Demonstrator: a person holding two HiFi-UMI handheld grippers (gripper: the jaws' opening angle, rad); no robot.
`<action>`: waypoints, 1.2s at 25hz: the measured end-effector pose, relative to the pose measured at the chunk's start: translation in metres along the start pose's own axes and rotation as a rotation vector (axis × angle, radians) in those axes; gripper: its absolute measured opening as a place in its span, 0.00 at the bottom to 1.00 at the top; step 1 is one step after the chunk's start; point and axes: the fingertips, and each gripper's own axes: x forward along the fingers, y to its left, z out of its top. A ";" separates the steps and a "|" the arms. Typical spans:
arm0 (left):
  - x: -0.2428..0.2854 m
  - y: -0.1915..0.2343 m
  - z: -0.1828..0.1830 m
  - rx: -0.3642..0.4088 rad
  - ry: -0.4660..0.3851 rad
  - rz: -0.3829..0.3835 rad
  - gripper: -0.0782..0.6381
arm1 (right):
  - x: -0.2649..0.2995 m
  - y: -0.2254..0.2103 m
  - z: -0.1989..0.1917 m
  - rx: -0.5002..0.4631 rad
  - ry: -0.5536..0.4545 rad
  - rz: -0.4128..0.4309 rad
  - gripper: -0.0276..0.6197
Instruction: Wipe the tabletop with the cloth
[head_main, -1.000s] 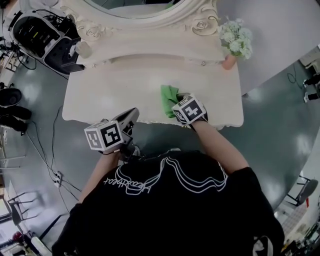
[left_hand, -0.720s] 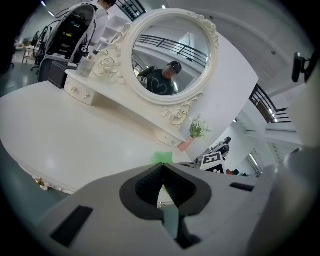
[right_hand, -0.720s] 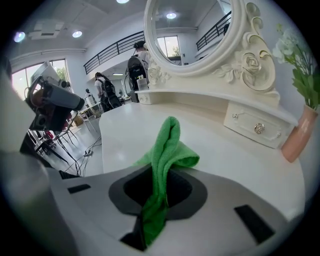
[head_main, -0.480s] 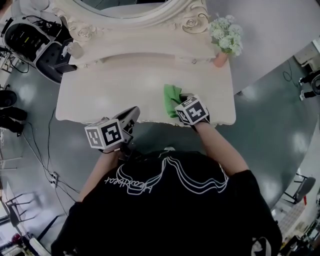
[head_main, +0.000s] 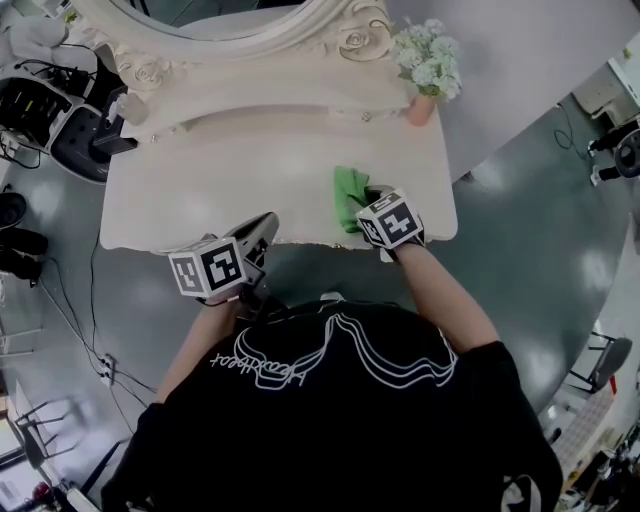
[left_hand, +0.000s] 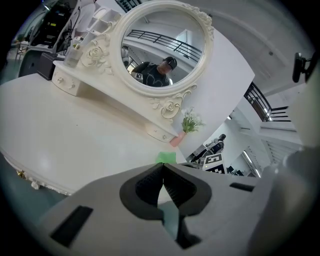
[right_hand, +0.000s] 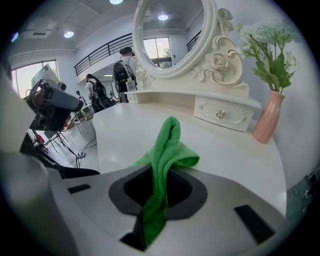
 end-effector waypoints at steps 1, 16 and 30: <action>0.003 -0.003 -0.001 0.001 0.002 -0.006 0.11 | -0.003 -0.003 -0.002 0.005 0.000 -0.006 0.13; 0.040 -0.028 -0.019 0.017 0.055 -0.072 0.12 | -0.039 -0.045 -0.037 0.061 -0.001 -0.097 0.13; 0.074 -0.056 -0.030 0.036 0.106 -0.139 0.12 | -0.084 -0.096 -0.082 0.156 0.000 -0.192 0.13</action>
